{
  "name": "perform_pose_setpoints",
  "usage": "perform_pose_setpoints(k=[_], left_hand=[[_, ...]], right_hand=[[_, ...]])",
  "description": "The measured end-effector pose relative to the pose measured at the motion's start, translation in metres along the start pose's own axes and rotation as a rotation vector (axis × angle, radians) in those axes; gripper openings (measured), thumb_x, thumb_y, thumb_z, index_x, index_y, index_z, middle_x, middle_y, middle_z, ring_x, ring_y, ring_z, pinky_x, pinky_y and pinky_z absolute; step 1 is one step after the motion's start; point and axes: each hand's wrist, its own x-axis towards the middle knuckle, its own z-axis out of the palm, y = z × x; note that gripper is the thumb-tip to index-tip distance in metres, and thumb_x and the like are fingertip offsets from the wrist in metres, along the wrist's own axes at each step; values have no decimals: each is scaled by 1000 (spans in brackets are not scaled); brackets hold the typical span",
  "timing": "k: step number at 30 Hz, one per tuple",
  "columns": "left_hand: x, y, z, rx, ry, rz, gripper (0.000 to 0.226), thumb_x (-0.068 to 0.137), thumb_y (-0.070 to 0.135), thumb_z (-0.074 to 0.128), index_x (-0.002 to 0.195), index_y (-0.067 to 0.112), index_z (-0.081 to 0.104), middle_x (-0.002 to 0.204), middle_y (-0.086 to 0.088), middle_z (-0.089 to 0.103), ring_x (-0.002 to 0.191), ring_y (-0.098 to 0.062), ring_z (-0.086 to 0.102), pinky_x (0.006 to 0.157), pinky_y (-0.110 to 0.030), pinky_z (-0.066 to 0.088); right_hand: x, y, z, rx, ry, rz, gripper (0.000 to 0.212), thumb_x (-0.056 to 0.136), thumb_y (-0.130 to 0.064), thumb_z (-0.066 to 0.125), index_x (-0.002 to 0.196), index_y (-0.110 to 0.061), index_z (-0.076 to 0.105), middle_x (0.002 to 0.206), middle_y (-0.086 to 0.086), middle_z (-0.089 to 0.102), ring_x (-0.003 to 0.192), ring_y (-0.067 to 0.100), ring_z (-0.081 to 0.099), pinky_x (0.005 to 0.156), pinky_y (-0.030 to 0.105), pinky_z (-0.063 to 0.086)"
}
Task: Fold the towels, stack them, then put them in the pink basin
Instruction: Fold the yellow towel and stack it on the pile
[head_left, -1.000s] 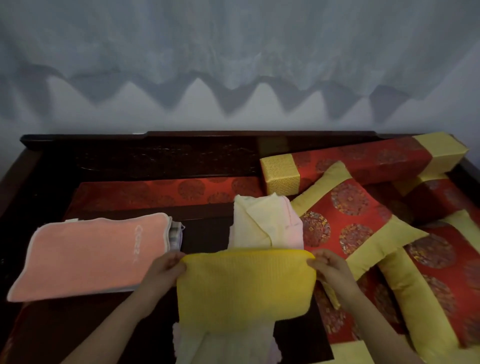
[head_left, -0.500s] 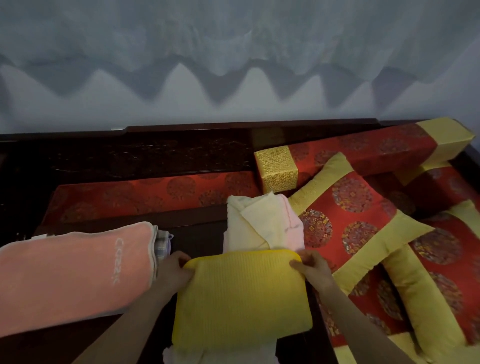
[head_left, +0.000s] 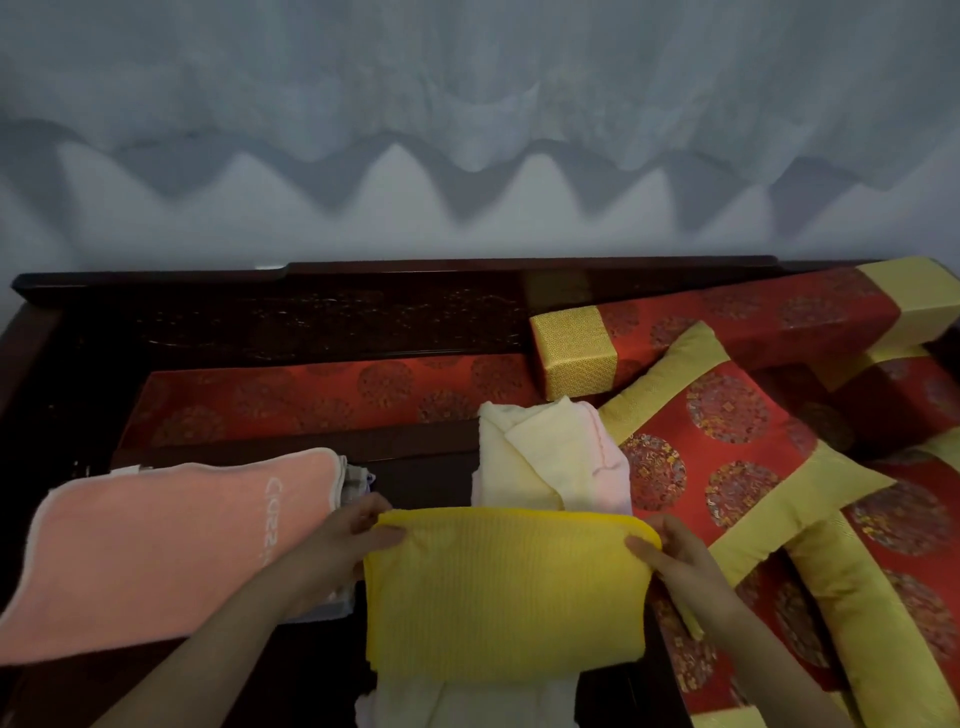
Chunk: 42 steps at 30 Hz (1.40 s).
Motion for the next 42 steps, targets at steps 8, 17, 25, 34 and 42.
perform_pose_setpoints(k=[8, 17, 25, 34, 42], left_hand=[[-97, 28, -64, -93, 243, 227, 47, 64, 27, 81, 103, 6, 67, 90, -14, 74, 82, -21, 68, 64, -19, 55], [-188, 32, -205, -88, 475, 241, 43, 62, 40, 80, 97, 16, 71, 87, -15, 68, 69, -24, 66, 59, -27, 54], [-98, -9, -287, -57, 710, 22, 33, 85, 24, 67, 113, 6, 63, 101, -16, 65, 87, -27, 61, 76, -38, 50], [-55, -32, -291, 410, 889, -58, 38, 86, 31, 65, 116, 8, 61, 107, -15, 65, 98, -32, 61, 85, -43, 51], [-57, 44, -193, 764, 851, 380, 29, 82, 14, 69, 109, 9, 58, 97, -3, 64, 87, -18, 62, 81, -36, 50]], right_hand=[[-31, -120, 58, -64, -258, -135, 40, 61, -25, 86, 92, -7, 71, 88, 15, 71, 80, 19, 69, 69, 21, 55], [-33, -175, 216, -23, -499, -33, 20, 77, -9, 72, 95, -2, 70, 87, 9, 73, 82, 18, 68, 78, 31, 53], [37, -111, 338, -243, -311, -7, 12, 83, -23, 69, 90, -13, 66, 100, 10, 68, 92, 24, 65, 79, 40, 55], [64, -87, 352, -484, -206, -151, 23, 88, -28, 63, 104, -11, 63, 83, -4, 58, 71, 7, 54, 60, 26, 45], [52, -94, 241, -287, -105, -189, 16, 79, -8, 68, 87, -21, 65, 78, 2, 64, 75, 15, 61, 75, 27, 48]])
